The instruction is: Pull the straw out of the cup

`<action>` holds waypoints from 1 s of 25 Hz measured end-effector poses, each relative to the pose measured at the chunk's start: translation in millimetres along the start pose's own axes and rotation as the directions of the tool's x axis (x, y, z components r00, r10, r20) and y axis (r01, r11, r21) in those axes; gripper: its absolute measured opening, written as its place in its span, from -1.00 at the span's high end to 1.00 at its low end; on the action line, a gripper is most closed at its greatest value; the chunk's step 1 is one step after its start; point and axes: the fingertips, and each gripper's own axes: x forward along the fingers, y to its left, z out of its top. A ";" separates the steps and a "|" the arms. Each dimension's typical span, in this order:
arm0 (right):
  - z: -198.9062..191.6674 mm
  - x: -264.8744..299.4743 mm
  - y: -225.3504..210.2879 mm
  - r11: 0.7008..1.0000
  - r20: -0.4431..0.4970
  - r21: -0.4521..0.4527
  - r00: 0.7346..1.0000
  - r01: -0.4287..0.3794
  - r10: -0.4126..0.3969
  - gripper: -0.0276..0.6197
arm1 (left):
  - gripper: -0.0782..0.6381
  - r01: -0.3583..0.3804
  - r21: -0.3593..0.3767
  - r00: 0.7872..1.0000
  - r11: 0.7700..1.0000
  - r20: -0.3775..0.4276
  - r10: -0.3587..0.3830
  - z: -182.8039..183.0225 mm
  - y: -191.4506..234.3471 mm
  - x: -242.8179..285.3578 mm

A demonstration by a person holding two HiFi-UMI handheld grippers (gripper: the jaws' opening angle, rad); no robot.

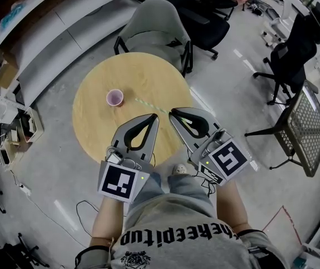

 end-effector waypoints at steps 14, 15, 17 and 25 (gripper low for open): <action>6.0 -3.0 5.2 1.000 0.016 -0.011 1.000 -0.009 0.009 0.78 | 0.73 -0.022 0.002 1.000 1.000 0.005 0.022 2.3 1.6 -7.5; 6.1 -3.0 6.6 1.000 0.016 -0.013 1.000 -0.009 0.009 0.78 | 0.73 -0.023 0.003 1.000 1.000 0.006 0.023 2.1 1.7 -8.8; 5.9 -3.3 8.8 1.000 0.014 -0.017 1.000 -0.010 0.011 0.78 | 0.73 -0.024 0.004 1.000 1.000 0.007 0.024 1.6 1.4 -10.5; 8.6 -1.0 18.5 0.999 0.019 -0.032 1.000 -0.016 0.017 0.78 | 0.73 -0.036 0.008 0.999 0.999 0.017 0.036 3.3 4.1 -20.3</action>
